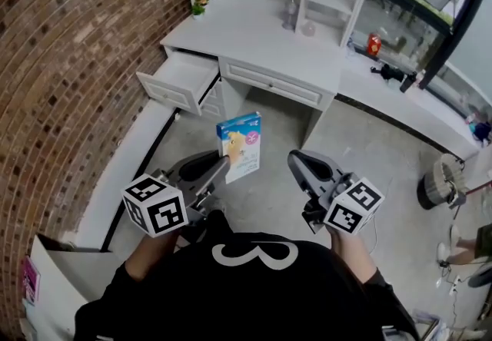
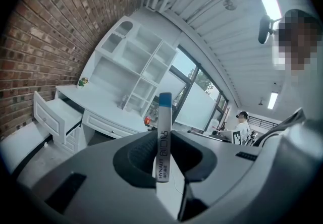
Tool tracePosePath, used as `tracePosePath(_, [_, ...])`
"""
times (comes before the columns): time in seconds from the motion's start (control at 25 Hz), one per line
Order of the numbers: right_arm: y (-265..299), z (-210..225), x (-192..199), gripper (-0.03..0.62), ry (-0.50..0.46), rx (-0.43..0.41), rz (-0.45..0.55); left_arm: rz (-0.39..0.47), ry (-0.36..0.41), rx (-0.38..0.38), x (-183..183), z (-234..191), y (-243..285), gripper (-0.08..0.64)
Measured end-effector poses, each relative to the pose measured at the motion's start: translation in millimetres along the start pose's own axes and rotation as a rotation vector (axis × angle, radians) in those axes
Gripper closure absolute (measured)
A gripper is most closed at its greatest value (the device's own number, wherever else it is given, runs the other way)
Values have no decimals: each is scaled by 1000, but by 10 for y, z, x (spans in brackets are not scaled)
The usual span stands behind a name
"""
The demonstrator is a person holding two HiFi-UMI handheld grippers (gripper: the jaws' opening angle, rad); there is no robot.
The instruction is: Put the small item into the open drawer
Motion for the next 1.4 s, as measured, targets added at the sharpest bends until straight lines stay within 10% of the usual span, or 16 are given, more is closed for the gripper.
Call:
tracePosePath(0.84, [2726, 775, 12, 583, 121, 59, -92, -109, -109, -25, -557, -2801, 218, 480])
tracePosePath(1.4, [3511, 1006, 125, 583, 143, 111, -114, -194, -31, -53, -690, -3804, 324, 480])
Point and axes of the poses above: the fingertips, and each gripper's own axes: y forward along the fingers, z to its right, x out of its underside, the point moved 10 cm from there along -y, backward along the fingers, and after that the axes turned 6 degrees about y, right-handed, at the moved point
